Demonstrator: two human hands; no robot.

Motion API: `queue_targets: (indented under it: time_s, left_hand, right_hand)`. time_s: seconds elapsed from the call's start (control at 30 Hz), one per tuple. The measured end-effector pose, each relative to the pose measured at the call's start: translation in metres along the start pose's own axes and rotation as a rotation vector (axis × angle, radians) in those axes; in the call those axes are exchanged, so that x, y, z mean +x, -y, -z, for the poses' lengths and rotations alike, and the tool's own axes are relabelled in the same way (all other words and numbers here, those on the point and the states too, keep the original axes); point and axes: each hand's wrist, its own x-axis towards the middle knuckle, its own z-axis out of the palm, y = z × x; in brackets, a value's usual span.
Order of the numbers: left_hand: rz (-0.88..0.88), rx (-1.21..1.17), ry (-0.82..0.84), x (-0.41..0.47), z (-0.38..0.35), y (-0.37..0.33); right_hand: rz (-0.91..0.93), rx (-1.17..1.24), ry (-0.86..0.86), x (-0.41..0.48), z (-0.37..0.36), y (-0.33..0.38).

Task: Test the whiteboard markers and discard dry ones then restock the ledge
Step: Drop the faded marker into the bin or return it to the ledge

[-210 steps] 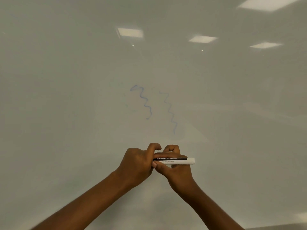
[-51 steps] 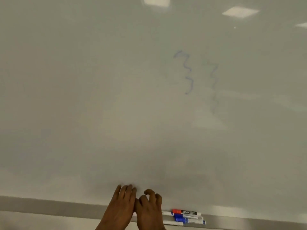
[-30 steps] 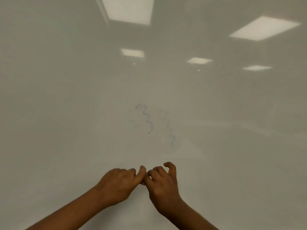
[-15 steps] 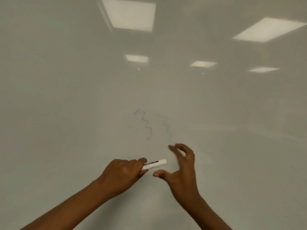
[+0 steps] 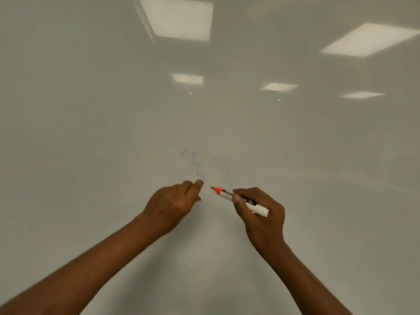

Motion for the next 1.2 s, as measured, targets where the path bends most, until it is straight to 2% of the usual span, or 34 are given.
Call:
queue_targets:
  time_s: [0.1, 0.23, 0.43, 0.63, 0.8, 0.9, 1.03, 1.1, 1.2]
  left_hand:
    - [-0.002, 0.058, 0.004, 0.006, -0.013, 0.029]
    - [-0.033, -0.008, -0.024, 0.032, -0.019, 0.055]
    - [-0.104, -0.043, -0.089, 0.067, -0.031, 0.063]
    - [-0.091, -0.123, -0.069, 0.075, -0.041, 0.05]
    - [-0.063, -0.173, -0.053, 0.071, -0.044, 0.04]
    - [-0.046, -0.18, -0.087, 0.065, -0.045, 0.03]
    - [0.043, -0.344, -0.104, 0.055, -0.039, 0.014]
    - [0.099, -0.455, -0.087, 0.05, -0.035, 0.005]
    - [0.184, -0.516, -0.109, 0.045, -0.03, -0.009]
  right_hand:
    - [0.075, -0.118, -0.129, 0.015, 0.003, -0.015]
    - [0.187, -0.226, -0.211, 0.038, -0.004, -0.034]
    - [0.169, -0.294, -0.296, 0.062, -0.011, -0.052]
    - [0.348, -0.41, -0.202, 0.059, -0.01, -0.074]
    - [0.363, -0.432, -0.234, 0.036, 0.011, -0.084]
    - [0.364, -0.446, -0.198, 0.015, 0.019, -0.095]
    - [0.252, -0.466, -0.188, -0.02, 0.03, -0.109]
    - [0.168, -0.473, -0.122, -0.038, 0.034, -0.112]
    - [-0.106, -0.38, -0.071, -0.038, 0.032, -0.079]
